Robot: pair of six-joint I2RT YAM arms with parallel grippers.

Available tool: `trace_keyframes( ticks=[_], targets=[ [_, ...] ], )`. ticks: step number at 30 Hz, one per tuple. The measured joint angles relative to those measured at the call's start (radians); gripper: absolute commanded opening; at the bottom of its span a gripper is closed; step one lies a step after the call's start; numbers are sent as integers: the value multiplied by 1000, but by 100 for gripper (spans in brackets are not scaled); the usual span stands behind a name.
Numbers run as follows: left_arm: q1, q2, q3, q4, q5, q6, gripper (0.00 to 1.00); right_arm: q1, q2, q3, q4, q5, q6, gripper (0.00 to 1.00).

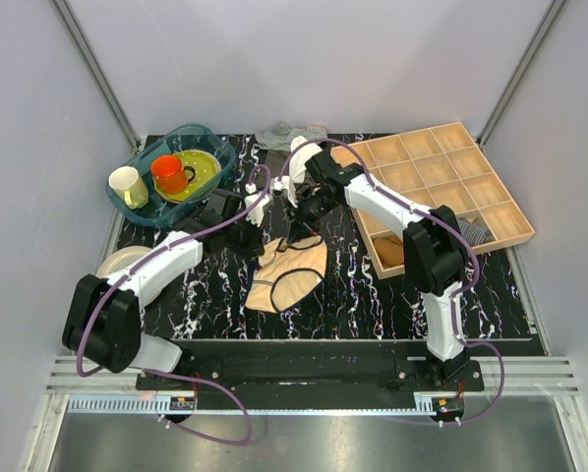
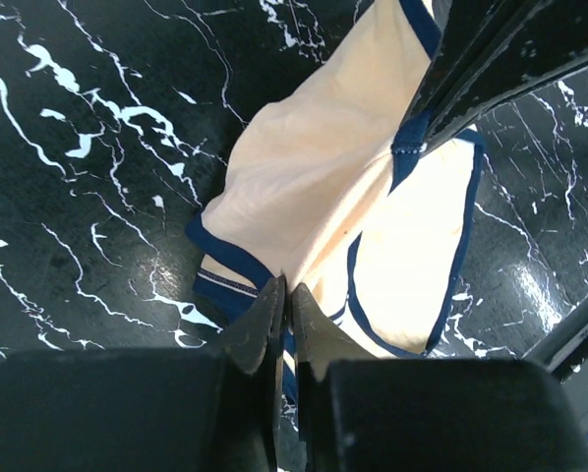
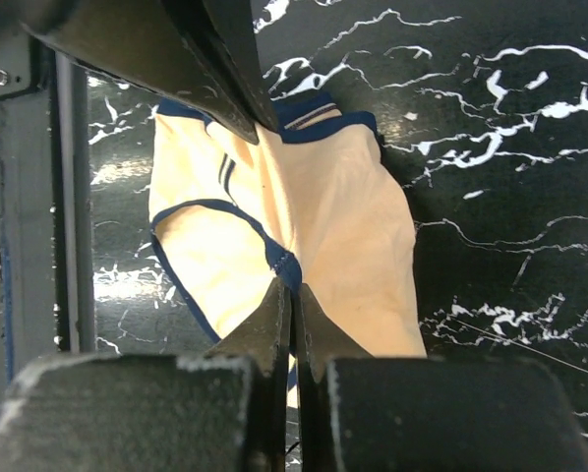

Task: Roll the underwear
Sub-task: Fold the underwear at the center of the board.

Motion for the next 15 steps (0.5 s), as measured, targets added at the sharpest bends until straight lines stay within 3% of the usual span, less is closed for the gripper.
trace_keyframes(
  ticks=[4, 8, 11, 12, 15],
  targets=[
    [0, 0, 12, 14, -29, -19, 26, 0, 0, -1, 19, 39, 7, 1],
    [6, -4, 14, 30, -56, -45, 51, 0, 0, -6, 34, 52, 11, 1],
    [20, -38, -6, 45, -77, -81, 55, 0, 0, -21, 45, 53, 11, 1],
    [27, -54, -17, 48, -79, -88, 64, 0, 0, -26, 46, 55, 11, 1],
    [68, -132, -68, 71, -75, -128, 66, 0, 0, -40, 48, 64, 10, 1]
  ],
)
